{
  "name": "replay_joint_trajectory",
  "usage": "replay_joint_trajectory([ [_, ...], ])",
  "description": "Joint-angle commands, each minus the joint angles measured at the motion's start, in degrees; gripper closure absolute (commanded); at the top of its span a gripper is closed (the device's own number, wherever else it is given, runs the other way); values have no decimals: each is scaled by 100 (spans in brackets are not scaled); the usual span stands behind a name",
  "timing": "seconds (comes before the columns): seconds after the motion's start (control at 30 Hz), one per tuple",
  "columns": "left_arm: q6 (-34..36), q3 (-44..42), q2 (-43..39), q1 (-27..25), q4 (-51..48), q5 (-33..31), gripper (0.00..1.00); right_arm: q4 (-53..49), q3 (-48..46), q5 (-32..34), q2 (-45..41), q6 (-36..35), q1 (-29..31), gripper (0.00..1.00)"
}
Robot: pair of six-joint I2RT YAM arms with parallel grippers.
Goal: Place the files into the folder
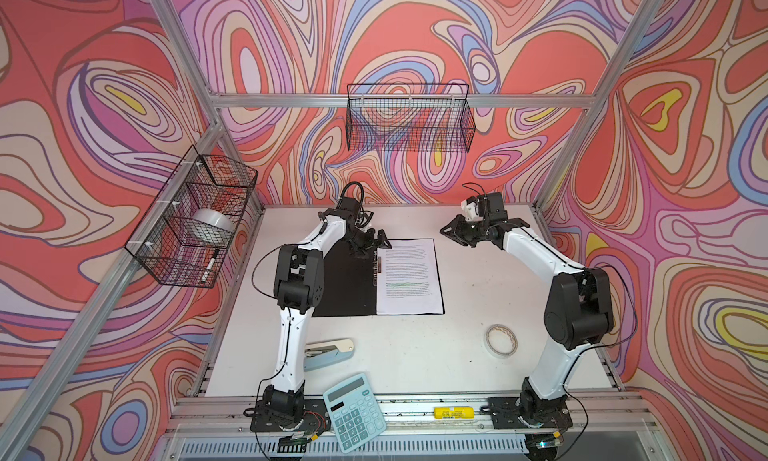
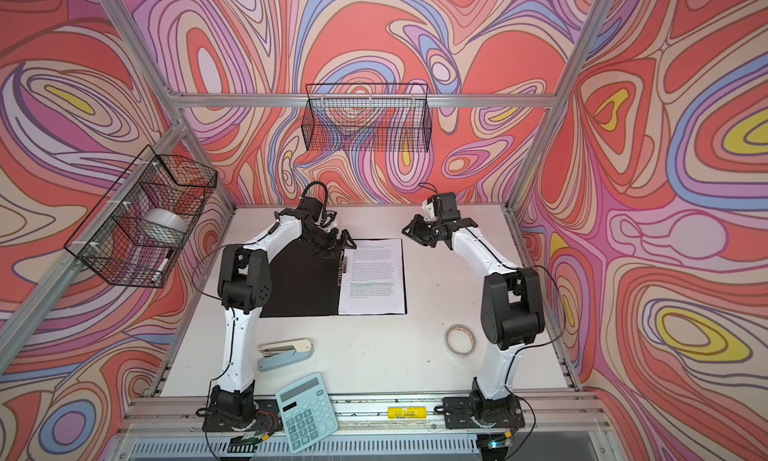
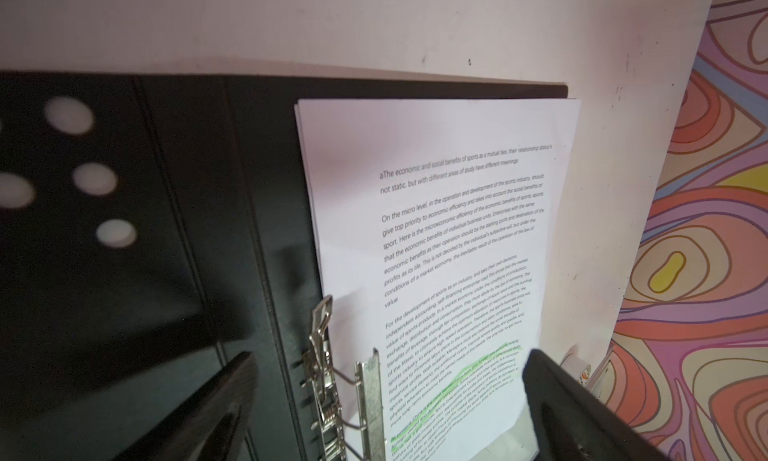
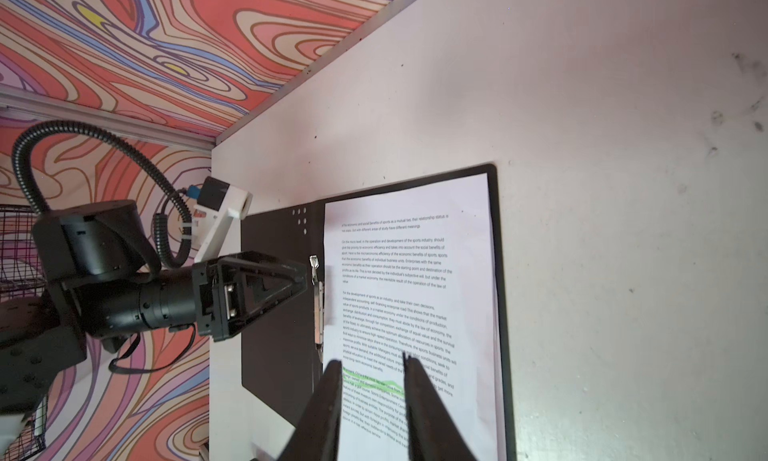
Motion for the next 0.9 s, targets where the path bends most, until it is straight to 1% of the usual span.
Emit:
replay_joint_trajectory([
  [0.0, 96, 165, 168, -32, 119, 204, 0, -26, -201, -99, -279, -28, 48, 73],
  [0.27, -150, 330, 402, -28, 225, 553, 0, -23, -301, -103, -296, 3, 70, 73],
  [0.4, -286, 190, 310, -32, 442, 687, 0, -21, -284, -121, -295, 1, 71, 74],
  [0.7, -400, 146, 202, -32, 470, 947, 0, 14, -223, -191, -176, -16, 72, 74],
  [0.87, -508, -90, -97, -32, 626, 1085, 0, 25, -188, -200, -155, -17, 68, 75],
])
